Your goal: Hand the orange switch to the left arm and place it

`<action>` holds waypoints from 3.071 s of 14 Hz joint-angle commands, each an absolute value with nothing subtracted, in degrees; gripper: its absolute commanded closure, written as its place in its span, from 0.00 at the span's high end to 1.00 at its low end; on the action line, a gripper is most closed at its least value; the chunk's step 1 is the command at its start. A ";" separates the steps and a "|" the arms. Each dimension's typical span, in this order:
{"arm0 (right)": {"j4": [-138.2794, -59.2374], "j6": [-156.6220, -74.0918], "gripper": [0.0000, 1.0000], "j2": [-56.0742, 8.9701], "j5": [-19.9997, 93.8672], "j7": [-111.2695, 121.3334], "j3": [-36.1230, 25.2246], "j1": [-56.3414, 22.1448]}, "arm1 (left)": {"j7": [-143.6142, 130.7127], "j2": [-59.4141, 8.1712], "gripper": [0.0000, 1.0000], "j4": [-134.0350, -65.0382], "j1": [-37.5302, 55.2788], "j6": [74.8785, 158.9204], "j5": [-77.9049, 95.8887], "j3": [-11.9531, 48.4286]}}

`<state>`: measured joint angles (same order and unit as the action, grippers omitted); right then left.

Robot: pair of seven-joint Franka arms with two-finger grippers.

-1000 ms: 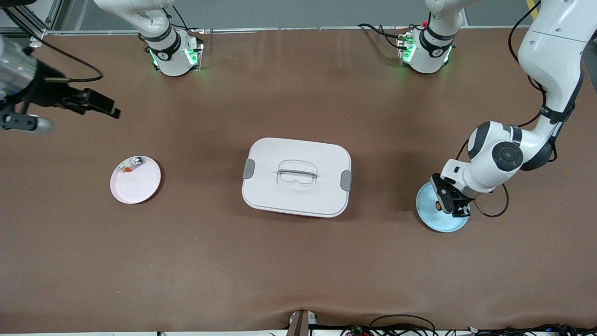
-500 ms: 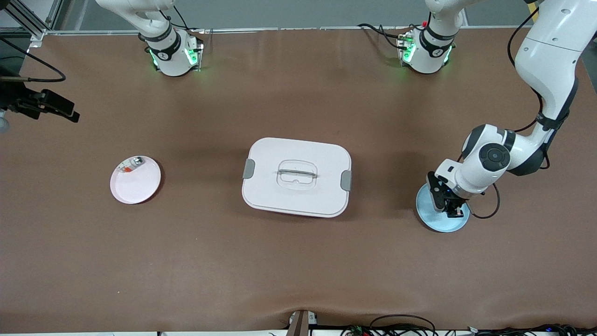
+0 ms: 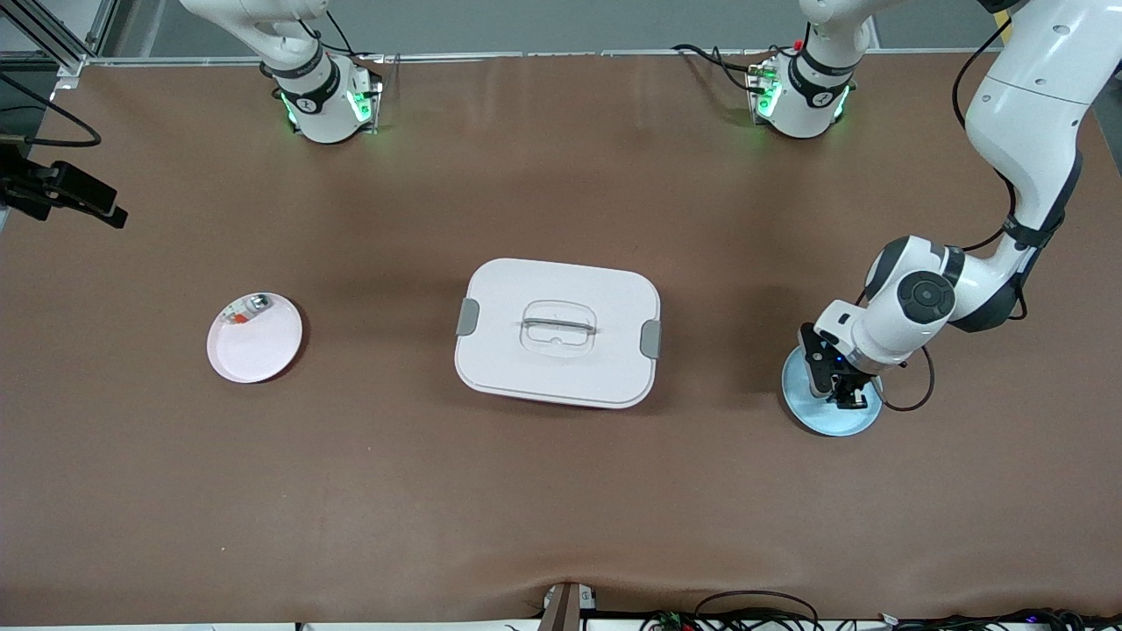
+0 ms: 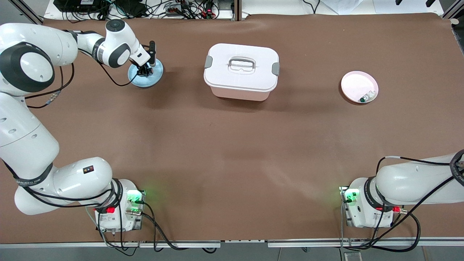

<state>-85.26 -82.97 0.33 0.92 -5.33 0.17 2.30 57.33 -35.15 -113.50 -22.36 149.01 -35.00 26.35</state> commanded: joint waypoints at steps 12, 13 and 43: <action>-83.67 -82.62 1.00 -0.70 0.70 -4.75 1.05 3.78 | 53.98 -27.61 1.00 -101.00 -29.00 133.70 -14.00 30.50; -83.67 -82.36 1.00 -0.70 0.53 -4.66 1.05 3.61 | 51.70 -26.73 1.00 -100.90 -29.00 132.99 -12.23 30.50; -86.22 -82.00 1.00 -0.09 0.00 -2.11 1.23 4.39 | -7.03 -6.25 1.00 -85.43 -10.55 93.34 -8.44 18.20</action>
<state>-86.47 -82.38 -0.32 0.74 -2.59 0.30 3.46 -7.14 -9.03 -85.33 -11.99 95.28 -9.39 20.96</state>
